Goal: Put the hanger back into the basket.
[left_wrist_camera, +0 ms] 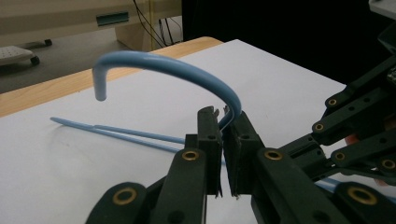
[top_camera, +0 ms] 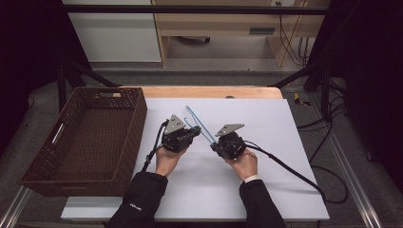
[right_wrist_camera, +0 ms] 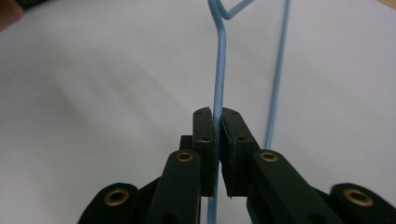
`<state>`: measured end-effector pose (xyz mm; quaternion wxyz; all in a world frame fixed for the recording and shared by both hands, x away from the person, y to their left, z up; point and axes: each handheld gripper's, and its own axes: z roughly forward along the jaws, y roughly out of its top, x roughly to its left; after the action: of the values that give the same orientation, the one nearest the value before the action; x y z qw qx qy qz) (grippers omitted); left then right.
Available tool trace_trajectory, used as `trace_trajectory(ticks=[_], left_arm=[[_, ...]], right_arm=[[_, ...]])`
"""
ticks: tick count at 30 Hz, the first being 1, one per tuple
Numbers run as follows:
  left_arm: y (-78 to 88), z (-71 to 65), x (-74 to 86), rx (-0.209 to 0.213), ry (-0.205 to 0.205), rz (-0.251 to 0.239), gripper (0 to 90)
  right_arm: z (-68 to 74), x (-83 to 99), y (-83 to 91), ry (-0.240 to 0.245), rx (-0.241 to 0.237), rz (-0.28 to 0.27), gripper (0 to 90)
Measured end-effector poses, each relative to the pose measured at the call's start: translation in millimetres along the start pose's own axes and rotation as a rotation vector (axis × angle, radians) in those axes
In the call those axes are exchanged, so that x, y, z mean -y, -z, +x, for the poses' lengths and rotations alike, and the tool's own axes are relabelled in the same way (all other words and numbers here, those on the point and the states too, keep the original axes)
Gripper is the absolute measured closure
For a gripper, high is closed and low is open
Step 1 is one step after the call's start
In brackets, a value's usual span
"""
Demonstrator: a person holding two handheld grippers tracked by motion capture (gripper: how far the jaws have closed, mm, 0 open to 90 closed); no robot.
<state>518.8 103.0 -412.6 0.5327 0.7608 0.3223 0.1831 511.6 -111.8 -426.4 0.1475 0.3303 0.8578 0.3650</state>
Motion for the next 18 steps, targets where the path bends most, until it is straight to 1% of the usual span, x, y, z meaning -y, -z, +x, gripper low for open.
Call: trace_trajectory(ticks=[1, 2, 4, 5, 7, 8, 10, 12, 13, 14, 15, 16, 18], left_arm=[[0.0, -0.5, 0.2, 0.001, -0.007, -0.003, 85.1], [0.6, -0.7, -0.2, 0.002, -0.014, 0.000, 85.1], [2.0, -0.9, -0.7, 0.004, -0.018, -0.002, 84.5], [3.5, -0.6, -1.3, 0.009, -0.021, -0.001, 84.2], [8.6, -0.2, -3.1, 0.029, -0.028, -0.002, 75.1], [12.4, -0.5, -4.3, 0.029, -0.044, 0.004, 75.1], [21.0, -1.2, -6.8, 0.023, -0.076, 0.010, 63.1], [31.1, -1.9, -9.0, 0.005, -0.104, 0.012, 53.2], [36.2, -2.3, -9.7, -0.004, -0.116, 0.014, 49.8], [41.1, -2.5, -10.5, 0.003, -0.122, 0.015, 48.5], [45.9, -3.1, -11.2, 0.004, -0.131, 0.017, 43.9], [50.3, -4.0, -12.0, -0.002, -0.143, 0.025, 43.9], [59.8, -6.5, -13.5, 0.001, -0.170, 0.047, 39.6]], right_arm=[[0.5, -0.3, 0.5, 0.000, 0.018, 0.004, 86.8], [0.3, -0.3, 1.0, -0.007, 0.026, 0.000, 87.2], [0.4, -0.5, 2.6, -0.013, 0.027, -0.003, 87.5], [0.4, -0.7, 4.2, 0.000, 0.035, -0.005, 87.6], [-1.0, -2.1, 11.3, -0.015, 0.045, -0.017, 87.8], [-1.0, -2.1, 11.3, -0.015, 0.045, -0.017, 87.8], [-4.7, -3.2, 18.8, -0.024, 0.030, -0.034, 87.8], [-8.1, -4.6, 29.7, -0.008, 0.001, -0.050, 87.8], [-8.6, -5.0, 33.5, -0.005, -0.007, -0.056, 87.8], [-9.2, -5.6, 38.8, 0.003, -0.015, -0.061, 87.8], [-10.3, -6.2, 48.7, 0.011, -0.036, -0.070, 87.8], [-10.3, -6.2, 48.7, 0.011, -0.036, -0.070, 87.8], [-11.0, -6.0, 58.1, 0.020, -0.064, -0.073, 87.8]])
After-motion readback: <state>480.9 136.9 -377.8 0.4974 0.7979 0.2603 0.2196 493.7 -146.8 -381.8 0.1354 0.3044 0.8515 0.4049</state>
